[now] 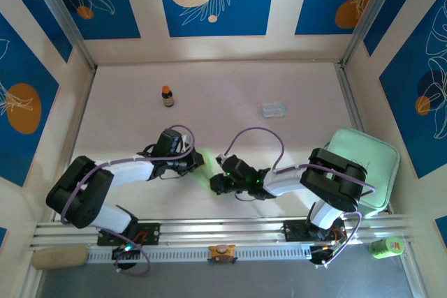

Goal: Fold a paper plane with a square sheet of paper (pick it up from the middle)
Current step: Fourth fold the wing at the center of the table.

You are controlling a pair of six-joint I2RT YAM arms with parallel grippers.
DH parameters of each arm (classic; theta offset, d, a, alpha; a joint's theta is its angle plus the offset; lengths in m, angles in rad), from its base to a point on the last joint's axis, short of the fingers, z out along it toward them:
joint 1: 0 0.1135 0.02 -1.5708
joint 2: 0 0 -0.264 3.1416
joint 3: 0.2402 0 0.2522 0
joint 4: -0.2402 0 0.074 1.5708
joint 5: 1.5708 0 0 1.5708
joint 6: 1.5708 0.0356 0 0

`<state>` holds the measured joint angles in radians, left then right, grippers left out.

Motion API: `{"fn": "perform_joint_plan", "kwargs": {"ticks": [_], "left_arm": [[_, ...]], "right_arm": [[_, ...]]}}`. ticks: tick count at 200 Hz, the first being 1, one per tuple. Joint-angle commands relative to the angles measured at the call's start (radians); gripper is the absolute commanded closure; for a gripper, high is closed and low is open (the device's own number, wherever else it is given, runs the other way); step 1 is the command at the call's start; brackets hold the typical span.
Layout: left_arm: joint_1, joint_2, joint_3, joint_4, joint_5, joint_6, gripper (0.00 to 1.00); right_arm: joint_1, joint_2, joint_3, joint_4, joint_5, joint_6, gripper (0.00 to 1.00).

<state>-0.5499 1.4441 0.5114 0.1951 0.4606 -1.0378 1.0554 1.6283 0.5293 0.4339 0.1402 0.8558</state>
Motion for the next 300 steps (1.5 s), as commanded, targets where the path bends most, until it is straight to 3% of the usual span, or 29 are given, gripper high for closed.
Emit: {"fn": "perform_joint_plan", "kwargs": {"ticks": [1,300], "left_arm": [[-0.001,0.015,0.016,0.008,0.012,0.022,0.97],[-0.001,0.152,0.037,0.029,0.007,0.056,0.97]], "right_arm": [[-0.009,0.025,0.000,-0.006,-0.040,0.031,0.89],[-0.065,0.087,0.029,-0.061,-0.178,0.109,0.94]]}}
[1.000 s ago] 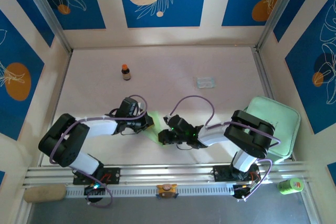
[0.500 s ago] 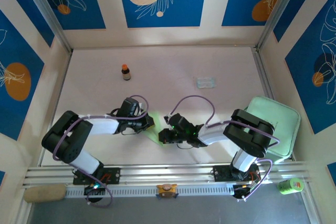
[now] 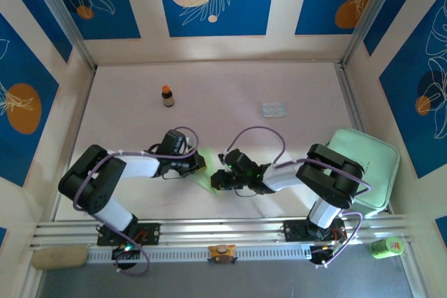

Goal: Fold a paper plane with a square sheet of paper (pick it up from the middle)
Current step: Fourth fold the wing at the center of the table.

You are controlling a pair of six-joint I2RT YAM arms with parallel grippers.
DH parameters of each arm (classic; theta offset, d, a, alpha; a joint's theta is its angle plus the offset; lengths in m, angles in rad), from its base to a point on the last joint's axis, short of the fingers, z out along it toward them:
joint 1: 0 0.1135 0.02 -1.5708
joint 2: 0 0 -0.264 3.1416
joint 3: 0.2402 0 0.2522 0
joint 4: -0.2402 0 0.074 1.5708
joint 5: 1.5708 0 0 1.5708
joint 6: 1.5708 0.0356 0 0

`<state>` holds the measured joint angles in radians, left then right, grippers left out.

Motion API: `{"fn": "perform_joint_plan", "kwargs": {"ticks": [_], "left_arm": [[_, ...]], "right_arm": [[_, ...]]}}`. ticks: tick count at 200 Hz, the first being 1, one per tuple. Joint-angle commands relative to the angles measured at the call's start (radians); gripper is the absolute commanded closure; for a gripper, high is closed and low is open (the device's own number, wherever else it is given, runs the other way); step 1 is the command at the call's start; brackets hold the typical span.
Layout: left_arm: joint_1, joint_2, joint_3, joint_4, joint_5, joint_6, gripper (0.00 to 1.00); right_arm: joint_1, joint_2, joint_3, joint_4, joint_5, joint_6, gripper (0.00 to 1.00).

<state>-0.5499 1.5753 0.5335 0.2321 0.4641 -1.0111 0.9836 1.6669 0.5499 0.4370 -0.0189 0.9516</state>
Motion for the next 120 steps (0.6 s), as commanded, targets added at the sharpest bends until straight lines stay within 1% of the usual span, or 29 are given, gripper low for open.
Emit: {"fn": "perform_joint_plan", "kwargs": {"ticks": [1,48,74,120], "left_arm": [[0.000,0.021,0.015,-0.009,0.004,0.030,0.97],[-0.001,0.036,0.023,-0.045,0.001,0.049,0.98],[-0.001,0.039,0.017,-0.042,-0.001,0.049,0.98],[-0.001,0.041,0.016,-0.039,0.002,0.049,0.98]], "right_arm": [[0.006,0.048,0.008,-0.064,-0.019,0.014,0.94],[0.003,0.034,0.022,-0.088,-0.031,0.017,0.93],[-0.002,0.009,0.033,-0.119,-0.058,0.021,0.90],[-0.013,-0.014,0.034,-0.150,-0.107,0.027,0.89]]}}
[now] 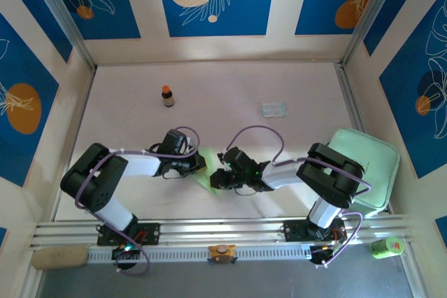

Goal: Fold a paper plane with a square sheet of paper (pick it up from the middle)
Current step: Fourth fold the wing at the center of the table.

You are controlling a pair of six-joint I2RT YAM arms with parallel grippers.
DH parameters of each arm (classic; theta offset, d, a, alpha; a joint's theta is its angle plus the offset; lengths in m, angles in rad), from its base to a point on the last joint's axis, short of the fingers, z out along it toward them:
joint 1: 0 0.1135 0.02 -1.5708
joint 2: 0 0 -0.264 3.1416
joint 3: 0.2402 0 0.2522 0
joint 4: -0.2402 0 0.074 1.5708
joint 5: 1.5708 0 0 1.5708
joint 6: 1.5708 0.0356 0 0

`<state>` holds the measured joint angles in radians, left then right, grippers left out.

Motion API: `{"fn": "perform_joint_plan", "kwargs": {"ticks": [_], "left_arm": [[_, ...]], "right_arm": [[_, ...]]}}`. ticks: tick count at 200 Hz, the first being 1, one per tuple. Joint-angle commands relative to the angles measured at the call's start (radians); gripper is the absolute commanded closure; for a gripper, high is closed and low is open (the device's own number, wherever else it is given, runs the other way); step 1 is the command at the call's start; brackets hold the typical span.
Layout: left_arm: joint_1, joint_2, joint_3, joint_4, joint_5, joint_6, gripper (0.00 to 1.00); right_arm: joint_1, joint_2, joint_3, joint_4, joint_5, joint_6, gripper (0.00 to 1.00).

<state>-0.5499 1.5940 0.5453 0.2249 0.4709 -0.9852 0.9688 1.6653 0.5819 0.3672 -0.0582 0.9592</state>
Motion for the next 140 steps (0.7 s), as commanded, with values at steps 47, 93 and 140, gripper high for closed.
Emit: {"fn": "perform_joint_plan", "kwargs": {"ticks": [47,93,140], "left_arm": [[-0.001,0.019,0.002,-0.035,-0.006,0.023,0.98],[0.000,0.015,0.001,-0.035,-0.006,0.022,0.98],[-0.001,0.012,-0.004,-0.033,-0.011,0.017,0.98]], "right_arm": [[0.002,-0.038,0.002,-0.105,-0.084,0.019,0.87],[-0.001,-0.042,-0.003,-0.125,-0.108,0.024,0.88],[-0.001,-0.021,-0.007,-0.129,-0.149,0.040,0.90]]}}
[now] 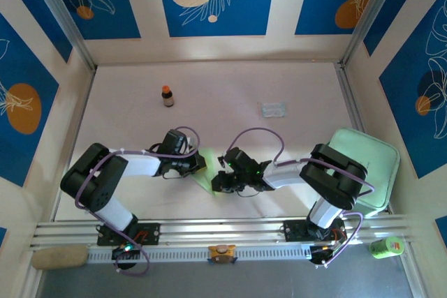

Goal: Fold a paper plane with a square sheet of paper (pick it up from the middle)
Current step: Fourth fold the wing at the center of the table.

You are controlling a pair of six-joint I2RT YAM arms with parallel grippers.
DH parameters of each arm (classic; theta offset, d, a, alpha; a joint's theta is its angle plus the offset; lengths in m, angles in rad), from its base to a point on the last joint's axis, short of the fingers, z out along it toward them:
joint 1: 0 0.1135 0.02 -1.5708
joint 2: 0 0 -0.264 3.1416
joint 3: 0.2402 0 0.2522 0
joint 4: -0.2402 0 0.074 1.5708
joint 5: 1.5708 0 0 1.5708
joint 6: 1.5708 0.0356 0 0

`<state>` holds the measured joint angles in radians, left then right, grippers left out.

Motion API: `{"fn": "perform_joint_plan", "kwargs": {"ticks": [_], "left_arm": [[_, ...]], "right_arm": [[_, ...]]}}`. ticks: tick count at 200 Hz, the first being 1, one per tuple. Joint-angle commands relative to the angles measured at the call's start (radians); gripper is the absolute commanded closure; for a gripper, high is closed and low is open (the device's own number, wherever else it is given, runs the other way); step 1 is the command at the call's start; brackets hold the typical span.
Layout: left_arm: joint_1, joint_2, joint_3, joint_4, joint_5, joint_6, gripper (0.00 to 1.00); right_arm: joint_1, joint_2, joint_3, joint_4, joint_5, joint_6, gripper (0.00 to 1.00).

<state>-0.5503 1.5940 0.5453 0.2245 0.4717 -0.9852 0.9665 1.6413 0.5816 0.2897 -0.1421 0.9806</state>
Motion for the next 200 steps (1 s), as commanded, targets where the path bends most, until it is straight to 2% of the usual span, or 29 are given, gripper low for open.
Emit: {"fn": "perform_joint_plan", "kwargs": {"ticks": [1,49,102,133,200], "left_arm": [[0.000,0.012,-0.004,-0.033,-0.012,0.017,0.98],[0.000,0.010,-0.007,-0.033,-0.015,0.016,0.98],[0.000,0.009,-0.012,-0.029,-0.018,0.011,0.98],[0.000,0.006,-0.015,-0.027,-0.018,0.008,0.98],[0.000,-0.005,-0.030,-0.002,-0.012,0.004,0.98]], "right_arm": [[0.001,0.002,-0.007,-0.052,-0.063,0.018,0.90],[0.000,-0.034,-0.003,-0.088,-0.053,0.017,0.86],[0.001,-0.022,-0.030,-0.074,-0.098,0.026,0.91],[0.005,-0.026,-0.031,-0.081,-0.104,0.028,0.90],[-0.025,-0.072,0.024,-0.134,-0.046,0.030,0.77]]}}
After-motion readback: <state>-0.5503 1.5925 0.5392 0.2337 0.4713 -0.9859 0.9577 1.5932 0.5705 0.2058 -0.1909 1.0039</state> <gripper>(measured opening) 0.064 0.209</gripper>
